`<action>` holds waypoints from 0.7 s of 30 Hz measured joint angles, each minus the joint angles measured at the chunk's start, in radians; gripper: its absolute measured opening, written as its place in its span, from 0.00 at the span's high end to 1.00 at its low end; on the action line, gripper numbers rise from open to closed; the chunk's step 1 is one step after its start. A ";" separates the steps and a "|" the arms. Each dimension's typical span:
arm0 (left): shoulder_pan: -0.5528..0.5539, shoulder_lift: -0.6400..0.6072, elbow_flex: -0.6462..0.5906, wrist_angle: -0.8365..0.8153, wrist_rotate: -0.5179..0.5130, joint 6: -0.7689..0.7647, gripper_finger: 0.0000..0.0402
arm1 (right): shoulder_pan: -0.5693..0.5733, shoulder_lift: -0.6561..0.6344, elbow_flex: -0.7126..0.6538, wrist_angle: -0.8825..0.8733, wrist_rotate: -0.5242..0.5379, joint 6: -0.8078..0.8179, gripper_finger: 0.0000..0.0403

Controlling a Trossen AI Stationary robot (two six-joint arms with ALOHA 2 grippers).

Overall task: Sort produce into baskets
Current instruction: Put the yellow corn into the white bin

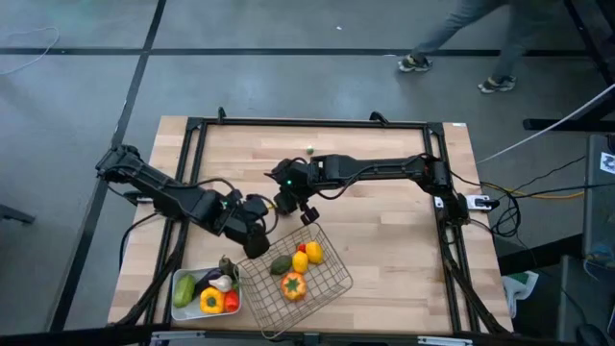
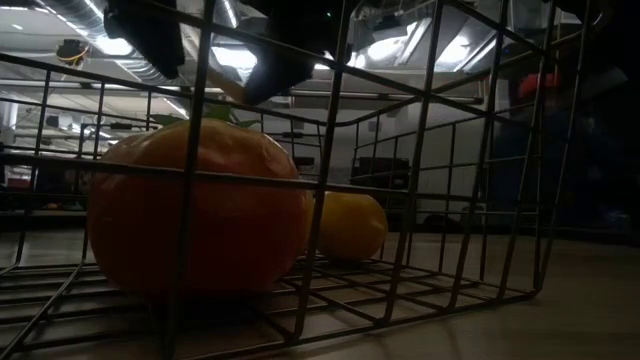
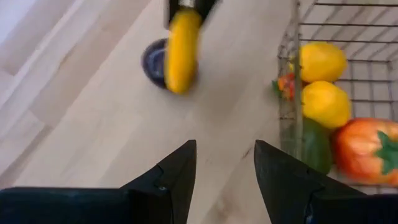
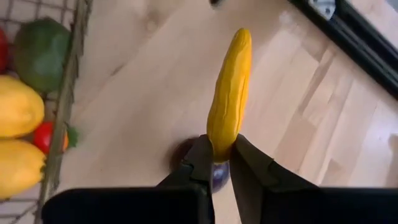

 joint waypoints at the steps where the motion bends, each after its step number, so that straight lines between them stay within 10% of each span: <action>1: -0.002 0.000 0.000 -0.005 -0.009 -0.005 0.61 | 0.000 0.000 0.000 0.006 -0.011 0.000 0.90; 21: 0.060 -0.001 0.000 0.041 -0.112 0.053 0.61 | 0.000 0.003 -0.002 0.059 -0.061 0.000 0.90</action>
